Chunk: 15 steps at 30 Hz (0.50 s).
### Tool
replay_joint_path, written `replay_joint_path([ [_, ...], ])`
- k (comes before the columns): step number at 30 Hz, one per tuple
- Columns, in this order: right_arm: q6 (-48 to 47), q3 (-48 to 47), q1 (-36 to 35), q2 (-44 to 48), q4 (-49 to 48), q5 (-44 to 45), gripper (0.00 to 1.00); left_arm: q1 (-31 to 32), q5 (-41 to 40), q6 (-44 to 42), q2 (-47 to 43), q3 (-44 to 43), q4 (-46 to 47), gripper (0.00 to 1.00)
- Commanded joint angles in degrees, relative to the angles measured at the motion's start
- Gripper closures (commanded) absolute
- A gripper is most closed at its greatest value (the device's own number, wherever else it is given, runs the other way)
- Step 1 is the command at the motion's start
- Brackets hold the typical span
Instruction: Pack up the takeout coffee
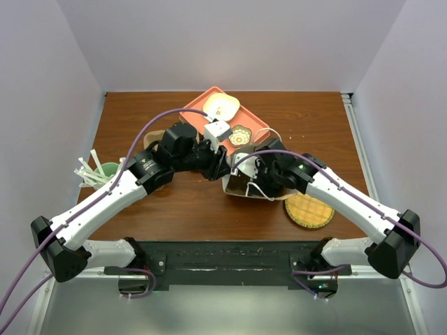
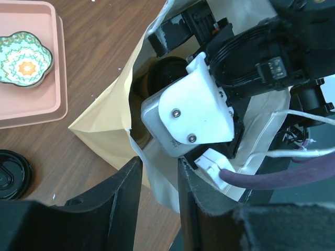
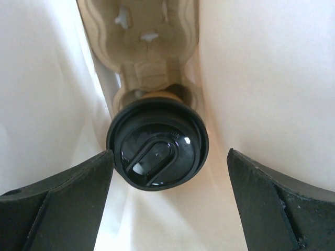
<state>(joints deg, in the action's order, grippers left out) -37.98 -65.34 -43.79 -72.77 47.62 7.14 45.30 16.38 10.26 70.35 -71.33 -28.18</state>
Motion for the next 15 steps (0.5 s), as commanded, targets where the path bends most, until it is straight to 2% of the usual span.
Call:
replay_joint_path([
  [1,-0.34,-3.48,0.81,0.09,-3.14,-1.95,0.07,-0.3,-0.38,-0.86,0.58,-2.5,0.24,0.62],
  [9,-0.43,-4.71,1.95,-0.7,-3.67,-2.65,0.09,-1.0,-2.5,-1.38,1.2,-4.52,-0.29,0.59],
  [15,-0.26,-5.85,2.74,-1.05,-4.46,-2.3,0.1,-1.44,-3.9,-2.26,2.95,-9.52,-0.73,0.56],
])
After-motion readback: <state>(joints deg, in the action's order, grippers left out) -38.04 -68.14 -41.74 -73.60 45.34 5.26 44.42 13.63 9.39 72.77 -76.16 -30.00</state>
